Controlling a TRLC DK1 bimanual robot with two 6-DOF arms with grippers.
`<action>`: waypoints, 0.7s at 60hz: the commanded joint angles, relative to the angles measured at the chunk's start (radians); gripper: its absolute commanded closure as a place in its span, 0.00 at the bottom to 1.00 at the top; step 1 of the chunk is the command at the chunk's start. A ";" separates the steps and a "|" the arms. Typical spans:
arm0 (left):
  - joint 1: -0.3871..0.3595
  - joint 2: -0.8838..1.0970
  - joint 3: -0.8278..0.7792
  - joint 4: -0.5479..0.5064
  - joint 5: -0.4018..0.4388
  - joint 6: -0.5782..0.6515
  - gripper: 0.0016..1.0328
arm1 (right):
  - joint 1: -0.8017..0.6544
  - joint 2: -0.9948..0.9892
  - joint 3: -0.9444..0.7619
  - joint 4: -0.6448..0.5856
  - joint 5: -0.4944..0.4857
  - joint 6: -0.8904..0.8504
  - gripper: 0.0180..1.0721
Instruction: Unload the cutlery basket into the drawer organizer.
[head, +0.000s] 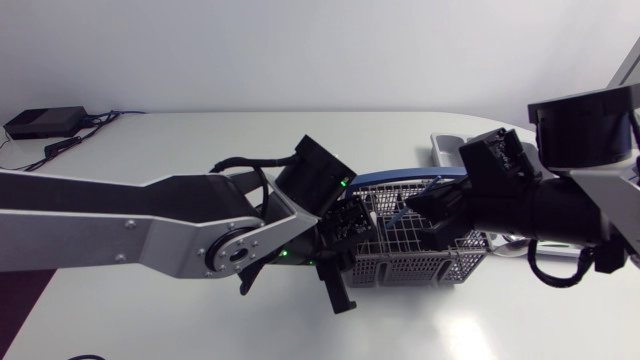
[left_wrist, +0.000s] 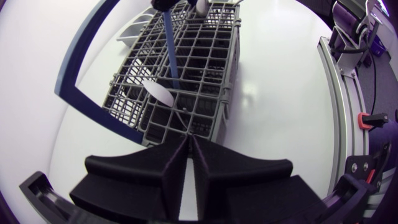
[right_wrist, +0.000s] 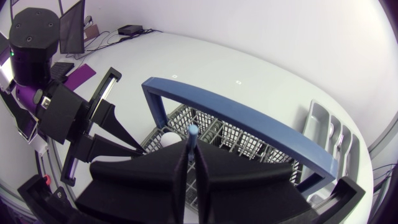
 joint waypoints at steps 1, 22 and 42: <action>-0.004 0.047 0.007 -0.018 -0.003 -0.014 0.86 | 0.016 -0.074 0.060 0.015 -0.003 -0.029 0.94; 0.006 0.068 0.030 -0.018 -0.019 -0.010 0.86 | 0.013 -0.156 0.141 -0.103 0.023 -0.070 0.94; 0.043 0.065 0.031 -0.018 -0.039 -0.001 0.86 | -0.122 -0.239 0.261 -0.299 0.005 -0.154 0.94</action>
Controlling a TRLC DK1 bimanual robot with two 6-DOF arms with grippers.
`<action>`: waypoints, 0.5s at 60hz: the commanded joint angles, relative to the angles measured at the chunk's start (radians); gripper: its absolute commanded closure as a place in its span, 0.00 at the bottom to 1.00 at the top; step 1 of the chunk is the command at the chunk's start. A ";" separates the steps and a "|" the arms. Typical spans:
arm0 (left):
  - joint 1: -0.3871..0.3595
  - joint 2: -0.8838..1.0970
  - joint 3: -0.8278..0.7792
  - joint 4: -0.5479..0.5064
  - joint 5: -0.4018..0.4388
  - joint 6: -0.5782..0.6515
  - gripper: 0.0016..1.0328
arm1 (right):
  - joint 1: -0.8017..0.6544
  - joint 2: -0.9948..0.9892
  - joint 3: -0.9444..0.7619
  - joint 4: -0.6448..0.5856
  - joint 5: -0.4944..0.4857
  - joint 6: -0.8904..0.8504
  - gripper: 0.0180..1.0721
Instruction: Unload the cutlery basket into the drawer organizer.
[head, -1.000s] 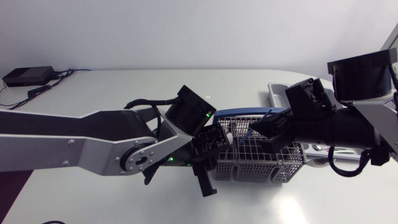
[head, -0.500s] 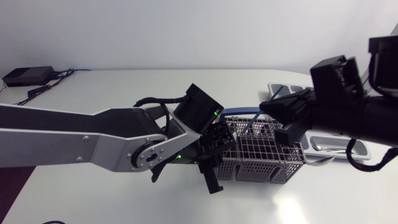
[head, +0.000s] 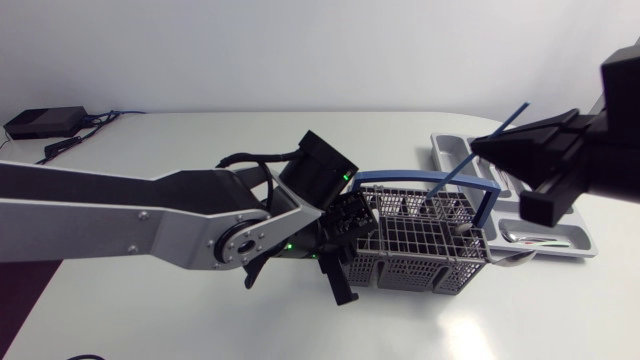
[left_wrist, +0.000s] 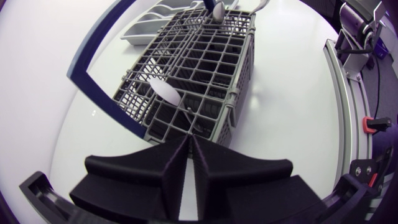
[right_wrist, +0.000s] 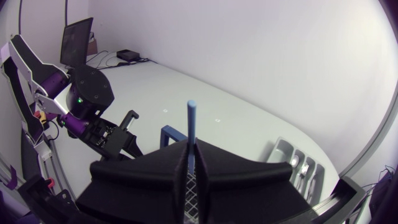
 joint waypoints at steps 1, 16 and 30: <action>0.028 0.042 0.007 -0.023 -0.030 0.001 0.86 | -0.067 -0.013 0.040 -0.032 -0.005 -0.047 0.94; 0.051 0.017 -0.014 -0.023 -0.033 0.005 0.86 | -0.375 0.055 0.084 -0.064 -0.160 -0.103 0.94; 0.085 -0.012 -0.048 -0.023 -0.034 0.021 0.86 | -0.533 0.179 0.097 -0.064 -0.239 -0.136 0.94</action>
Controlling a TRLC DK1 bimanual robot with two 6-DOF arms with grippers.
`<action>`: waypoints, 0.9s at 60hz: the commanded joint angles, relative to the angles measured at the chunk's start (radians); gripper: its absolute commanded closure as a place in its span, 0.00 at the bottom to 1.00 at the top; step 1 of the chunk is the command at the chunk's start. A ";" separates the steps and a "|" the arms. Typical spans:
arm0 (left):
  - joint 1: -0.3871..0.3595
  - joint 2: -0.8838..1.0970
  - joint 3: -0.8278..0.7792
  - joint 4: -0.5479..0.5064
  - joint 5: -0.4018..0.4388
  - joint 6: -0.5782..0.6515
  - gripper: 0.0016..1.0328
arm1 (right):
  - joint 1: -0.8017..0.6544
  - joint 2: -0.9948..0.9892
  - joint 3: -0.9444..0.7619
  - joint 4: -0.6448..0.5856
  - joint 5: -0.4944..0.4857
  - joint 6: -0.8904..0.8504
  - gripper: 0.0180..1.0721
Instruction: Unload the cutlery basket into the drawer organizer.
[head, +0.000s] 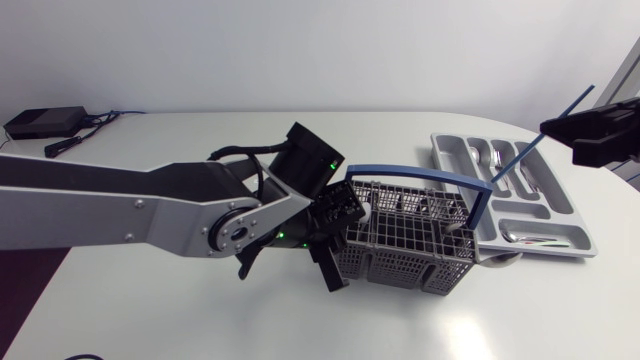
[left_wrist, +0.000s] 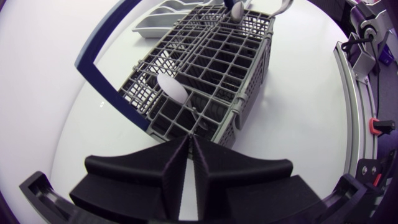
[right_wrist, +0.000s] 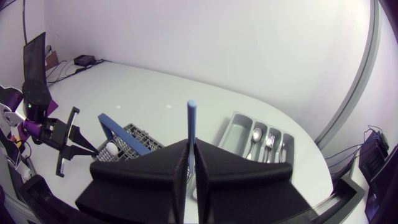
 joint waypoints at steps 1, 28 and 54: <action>0.036 -0.010 -0.048 -0.025 -0.024 0.019 0.86 | -0.036 0.045 0.017 -0.014 -0.022 -0.028 0.94; 0.071 -0.089 -0.080 -0.028 -0.024 0.024 0.86 | -0.096 0.349 0.092 -0.004 -0.025 -0.030 0.94; 0.086 -0.156 -0.081 -0.041 -0.032 0.026 0.86 | -0.049 0.686 0.313 -0.082 0.067 -0.033 0.95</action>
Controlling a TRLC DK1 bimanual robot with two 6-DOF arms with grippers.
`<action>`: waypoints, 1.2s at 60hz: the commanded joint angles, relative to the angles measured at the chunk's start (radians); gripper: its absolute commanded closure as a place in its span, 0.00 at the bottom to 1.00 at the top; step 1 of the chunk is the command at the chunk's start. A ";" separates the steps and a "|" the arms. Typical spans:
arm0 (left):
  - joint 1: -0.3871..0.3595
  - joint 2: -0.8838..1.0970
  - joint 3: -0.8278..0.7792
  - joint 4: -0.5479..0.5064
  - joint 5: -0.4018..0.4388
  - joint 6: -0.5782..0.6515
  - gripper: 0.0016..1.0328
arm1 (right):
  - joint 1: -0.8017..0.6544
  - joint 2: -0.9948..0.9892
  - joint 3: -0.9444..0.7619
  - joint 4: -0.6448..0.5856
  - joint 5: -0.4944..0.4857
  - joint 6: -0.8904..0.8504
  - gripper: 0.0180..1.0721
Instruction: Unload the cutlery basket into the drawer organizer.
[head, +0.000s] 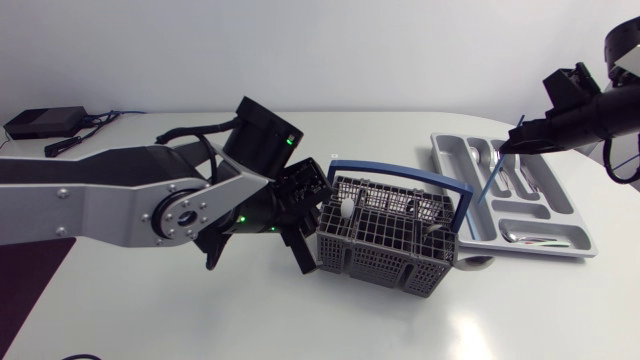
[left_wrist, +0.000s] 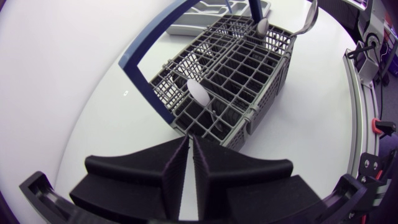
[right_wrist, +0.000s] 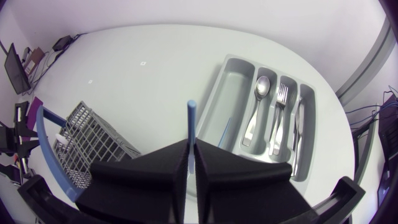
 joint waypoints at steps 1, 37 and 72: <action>0.012 -0.025 -0.031 -0.009 -0.009 0.019 0.86 | 0.015 0.060 0.037 -0.023 0.016 -0.011 0.94; 0.007 -0.085 -0.044 -0.021 -0.009 0.019 0.86 | 0.029 0.360 0.104 0.054 0.056 0.023 0.94; -0.010 -0.140 -0.062 -0.041 -0.026 0.014 0.86 | 0.023 0.529 0.152 0.194 0.096 0.064 0.86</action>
